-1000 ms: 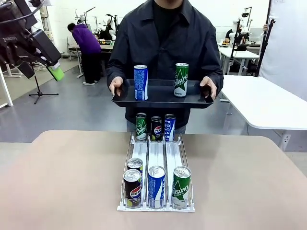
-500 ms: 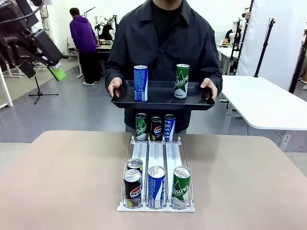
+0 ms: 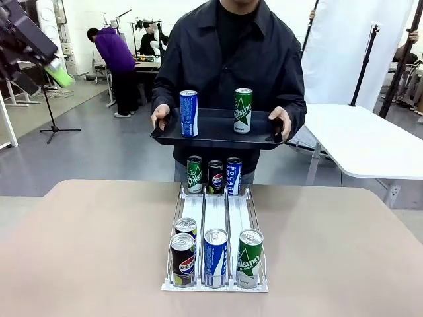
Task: Retrieve and hand over the desired beverage to the person.
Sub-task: Place the picked can on the Handle tray extended by the person.
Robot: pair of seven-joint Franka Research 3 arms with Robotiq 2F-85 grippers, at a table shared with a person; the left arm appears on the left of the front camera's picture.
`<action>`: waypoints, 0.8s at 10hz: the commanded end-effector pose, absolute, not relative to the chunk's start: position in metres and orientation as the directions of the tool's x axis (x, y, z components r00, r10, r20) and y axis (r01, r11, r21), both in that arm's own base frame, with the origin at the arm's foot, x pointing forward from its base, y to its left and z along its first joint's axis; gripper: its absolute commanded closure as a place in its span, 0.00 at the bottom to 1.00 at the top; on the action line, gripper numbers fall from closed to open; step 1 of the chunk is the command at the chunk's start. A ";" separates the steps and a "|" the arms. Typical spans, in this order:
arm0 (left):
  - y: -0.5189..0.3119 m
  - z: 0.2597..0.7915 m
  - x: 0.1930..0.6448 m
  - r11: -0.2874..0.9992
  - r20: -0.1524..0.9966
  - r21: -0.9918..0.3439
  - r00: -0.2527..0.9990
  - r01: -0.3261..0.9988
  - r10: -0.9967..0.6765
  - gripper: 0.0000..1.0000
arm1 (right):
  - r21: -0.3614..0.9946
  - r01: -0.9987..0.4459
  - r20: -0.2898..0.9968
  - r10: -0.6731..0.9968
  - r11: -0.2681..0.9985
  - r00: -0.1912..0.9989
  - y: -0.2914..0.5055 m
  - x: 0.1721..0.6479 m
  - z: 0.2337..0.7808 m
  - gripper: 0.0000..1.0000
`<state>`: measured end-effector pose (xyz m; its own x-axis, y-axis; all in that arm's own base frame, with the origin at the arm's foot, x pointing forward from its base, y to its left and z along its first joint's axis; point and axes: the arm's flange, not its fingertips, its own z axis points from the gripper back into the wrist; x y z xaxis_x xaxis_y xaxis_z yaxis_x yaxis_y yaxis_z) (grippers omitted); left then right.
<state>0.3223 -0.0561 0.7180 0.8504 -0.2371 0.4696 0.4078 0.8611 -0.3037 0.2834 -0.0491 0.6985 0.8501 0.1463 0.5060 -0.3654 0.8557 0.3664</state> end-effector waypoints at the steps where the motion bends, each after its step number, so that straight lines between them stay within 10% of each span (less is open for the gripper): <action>1: -0.038 0.725 0.323 0.832 0.518 -0.375 0.837 0.409 -0.178 0.00 | 0.381 -0.383 0.512 0.153 0.842 0.845 -0.049 0.283 0.698 0.00; 8: -0.016 0.733 0.315 0.822 0.536 -0.413 0.834 0.392 -0.129 0.00 | 0.381 -0.383 0.512 0.153 0.842 0.845 -0.049 0.283 0.698 0.00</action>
<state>0.3134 -0.0147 0.7323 0.8315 -0.1286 0.5405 0.3969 0.8182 -0.4159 0.2834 -0.0492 0.6985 0.8501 0.1463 0.5059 -0.3654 0.8557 0.3664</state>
